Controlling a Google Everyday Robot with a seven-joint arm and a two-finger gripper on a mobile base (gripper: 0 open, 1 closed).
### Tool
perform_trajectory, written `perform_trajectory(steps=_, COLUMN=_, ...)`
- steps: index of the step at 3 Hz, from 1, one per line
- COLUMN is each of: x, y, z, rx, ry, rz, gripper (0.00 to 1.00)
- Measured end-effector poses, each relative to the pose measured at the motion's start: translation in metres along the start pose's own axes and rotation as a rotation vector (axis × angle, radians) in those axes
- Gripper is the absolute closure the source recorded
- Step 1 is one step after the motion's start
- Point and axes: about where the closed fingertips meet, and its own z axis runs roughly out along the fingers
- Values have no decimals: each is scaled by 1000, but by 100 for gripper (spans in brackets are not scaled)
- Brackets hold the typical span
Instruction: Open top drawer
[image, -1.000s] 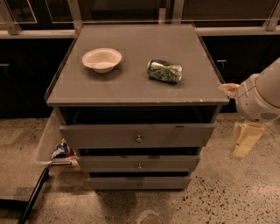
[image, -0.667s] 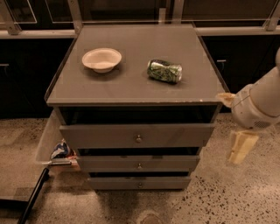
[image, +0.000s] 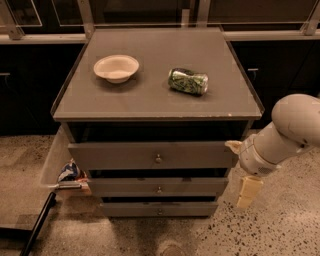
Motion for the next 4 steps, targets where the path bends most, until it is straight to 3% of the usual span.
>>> perform_trajectory(steps=2, x=-4, y=-12, z=6, rx=27, ry=-20, rz=-7, gripper=0)
perform_trajectory(steps=4, x=-22, y=-55, z=40, rx=56, ry=-70, rz=-64, gripper=0)
